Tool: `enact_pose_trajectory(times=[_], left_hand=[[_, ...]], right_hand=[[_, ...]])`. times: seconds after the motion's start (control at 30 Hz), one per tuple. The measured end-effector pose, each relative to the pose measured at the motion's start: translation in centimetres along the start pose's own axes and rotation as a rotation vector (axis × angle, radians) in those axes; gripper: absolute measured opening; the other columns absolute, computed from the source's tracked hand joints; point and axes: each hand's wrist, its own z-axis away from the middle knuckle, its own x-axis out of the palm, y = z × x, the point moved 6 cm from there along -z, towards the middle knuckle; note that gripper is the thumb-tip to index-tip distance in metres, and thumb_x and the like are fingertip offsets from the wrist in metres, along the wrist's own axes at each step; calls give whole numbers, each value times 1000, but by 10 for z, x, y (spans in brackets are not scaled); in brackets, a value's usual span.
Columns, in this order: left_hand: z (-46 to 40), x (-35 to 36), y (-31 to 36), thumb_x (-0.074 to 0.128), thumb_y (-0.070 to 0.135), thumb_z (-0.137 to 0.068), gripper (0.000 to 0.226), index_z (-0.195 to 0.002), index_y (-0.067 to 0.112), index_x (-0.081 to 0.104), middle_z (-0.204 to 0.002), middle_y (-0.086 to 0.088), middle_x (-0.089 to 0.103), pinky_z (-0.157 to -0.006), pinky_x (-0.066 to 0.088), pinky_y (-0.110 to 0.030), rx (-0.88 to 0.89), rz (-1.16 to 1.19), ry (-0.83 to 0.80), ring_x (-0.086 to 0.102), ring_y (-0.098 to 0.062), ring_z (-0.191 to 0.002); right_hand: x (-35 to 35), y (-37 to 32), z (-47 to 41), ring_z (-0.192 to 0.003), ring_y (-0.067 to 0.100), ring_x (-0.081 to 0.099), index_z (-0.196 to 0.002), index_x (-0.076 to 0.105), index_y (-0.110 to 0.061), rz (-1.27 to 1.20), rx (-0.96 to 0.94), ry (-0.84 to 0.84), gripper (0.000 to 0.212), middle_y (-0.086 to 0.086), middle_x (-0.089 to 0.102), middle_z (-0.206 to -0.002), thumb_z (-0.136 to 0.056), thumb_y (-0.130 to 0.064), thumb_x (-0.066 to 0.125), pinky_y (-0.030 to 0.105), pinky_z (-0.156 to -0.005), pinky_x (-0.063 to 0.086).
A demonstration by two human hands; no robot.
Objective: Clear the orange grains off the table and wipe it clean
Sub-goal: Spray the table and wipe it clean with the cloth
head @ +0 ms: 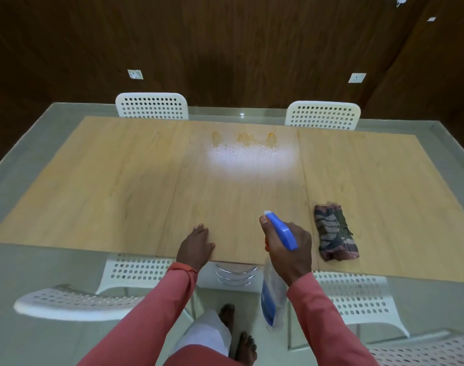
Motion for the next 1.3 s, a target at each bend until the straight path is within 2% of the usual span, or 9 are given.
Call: enact_pose_trajectory(times=[0.17, 0.27, 0.47, 0.6, 0.7, 0.87, 1.0, 1.13, 1.3], left_hand=[[6, 2, 1, 58, 26, -94, 49, -138, 9, 47, -156, -7, 31, -113, 28, -31, -11, -4, 4, 28, -21, -144], [3, 2, 3, 59, 25, -93, 47, -136, 8, 49, -155, -7, 32, -114, 28, -32, -4, -8, -3, 29, -22, -144], [2, 4, -3, 57, 26, -95, 46, -135, 7, 48, -156, -8, 31, -113, 29, -30, 58, -18, 5, 29, -21, -144], [3, 1, -6, 58, 25, -94, 50, -139, 7, 45, -157, -8, 29, -114, 26, -30, 112, -23, -27, 26, -21, -145], [0, -1, -9, 58, 25, -94, 51, -140, 7, 45, -157, -9, 29, -114, 27, -31, 151, -39, -52, 28, -22, -144], [3, -1, -11, 53, 20, -97, 43, -136, 6, 44, -155, -10, 30, -110, 34, -35, 257, -104, -70, 30, -26, -143], [4, -4, -18, 52, 20, -97, 37, -132, 7, 49, -153, -10, 35, -106, 39, -36, 324, -136, -81, 36, -25, -139], [10, -5, -26, 49, 14, -96, 22, -111, 9, 64, -136, -10, 54, -98, 45, -35, 347, -133, -54, 53, -24, -122], [17, -7, -37, 49, 12, -94, 21, -103, 10, 68, -129, -10, 60, -92, 47, -33, 368, -97, -52, 59, -25, -114]], right_hand=[[6, -6, 18, -49, 22, 56, -50, 56, -12, -9, -28, -60, 61, 2, 56, -46, -91, -57, 50, 41, -63, 48], [7, -5, 26, -46, 30, 55, -49, 53, -9, -19, 8, -66, 64, 10, 54, -45, -88, -59, 52, 44, -54, 48], [-9, -2, 38, -45, 20, 55, -52, 57, -15, 110, 40, 126, 60, 1, 55, -45, -91, -59, 49, 34, -48, 45], [-20, -6, 51, -38, 19, 48, -48, 50, -15, 199, 96, 266, 56, 1, 50, -42, -96, -41, 61, 25, -44, 33], [-20, -11, 61, -47, 19, 56, -53, 57, -11, 236, 124, 313, 58, 1, 56, -47, -93, -53, 48, 27, -49, 41], [-9, -21, 87, -42, 20, 41, -48, 41, -11, 244, 193, 299, 60, 4, 45, -42, -90, -54, 46, 31, -48, 33], [12, -27, 97, -57, 25, 56, -54, 53, -7, 192, 184, 180, 69, 7, 55, -50, -88, -67, 43, 40, -60, 47], [35, -42, 110, -57, 29, 56, -52, 51, -4, 143, 162, 128, 70, 11, 53, -48, -86, -66, 47, 47, -62, 48], [43, -51, 115, -65, 24, 60, -53, 56, -7, 110, 197, 128, 70, 7, 58, -52, -83, -69, 47, 44, -71, 50]])
